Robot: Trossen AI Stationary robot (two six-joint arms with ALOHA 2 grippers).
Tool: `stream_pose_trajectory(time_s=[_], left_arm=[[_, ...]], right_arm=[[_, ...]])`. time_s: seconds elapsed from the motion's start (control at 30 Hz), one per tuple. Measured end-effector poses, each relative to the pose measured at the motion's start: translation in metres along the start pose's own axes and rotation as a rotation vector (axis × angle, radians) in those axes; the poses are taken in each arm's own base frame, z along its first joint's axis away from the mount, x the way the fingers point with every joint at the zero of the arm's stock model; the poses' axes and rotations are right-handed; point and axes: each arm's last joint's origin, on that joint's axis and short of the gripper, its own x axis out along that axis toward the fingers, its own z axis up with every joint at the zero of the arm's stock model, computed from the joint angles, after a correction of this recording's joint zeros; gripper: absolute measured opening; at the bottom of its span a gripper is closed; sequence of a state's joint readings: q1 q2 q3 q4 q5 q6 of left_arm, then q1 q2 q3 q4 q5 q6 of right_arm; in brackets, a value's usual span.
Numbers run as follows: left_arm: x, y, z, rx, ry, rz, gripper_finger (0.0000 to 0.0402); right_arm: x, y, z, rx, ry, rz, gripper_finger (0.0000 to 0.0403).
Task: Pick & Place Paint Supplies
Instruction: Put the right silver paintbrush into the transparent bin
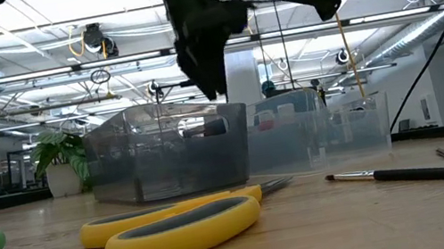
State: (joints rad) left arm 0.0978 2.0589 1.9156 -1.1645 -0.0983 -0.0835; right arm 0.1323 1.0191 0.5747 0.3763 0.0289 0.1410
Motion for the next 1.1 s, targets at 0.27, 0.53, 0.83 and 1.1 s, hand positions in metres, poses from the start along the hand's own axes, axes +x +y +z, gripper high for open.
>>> stream_pose_trajectory(time_s=[0.27,0.53,0.83,1.1], left_arm=[[-0.092,0.002,-0.024,-0.025,-0.200,-0.047,0.0375],[-0.174,-0.042,-0.081,0.196,-0.501,-0.098,0.0365],[-0.123,-0.069,-0.153,0.237,-0.733,-0.179,0.0378],[-0.050,-0.058,-0.201,0.051,-0.831,-0.271,0.0367]], right_arm=[[0.000,0.000,0.000,0.000,0.004,0.004,0.0224],[0.000,0.002,0.000,0.030,0.013,0.075,0.0224],[-0.001,0.010,0.000,0.061,0.036,0.289,0.0224],[-0.003,0.026,0.004,-0.017,-0.028,0.381,0.0224]])
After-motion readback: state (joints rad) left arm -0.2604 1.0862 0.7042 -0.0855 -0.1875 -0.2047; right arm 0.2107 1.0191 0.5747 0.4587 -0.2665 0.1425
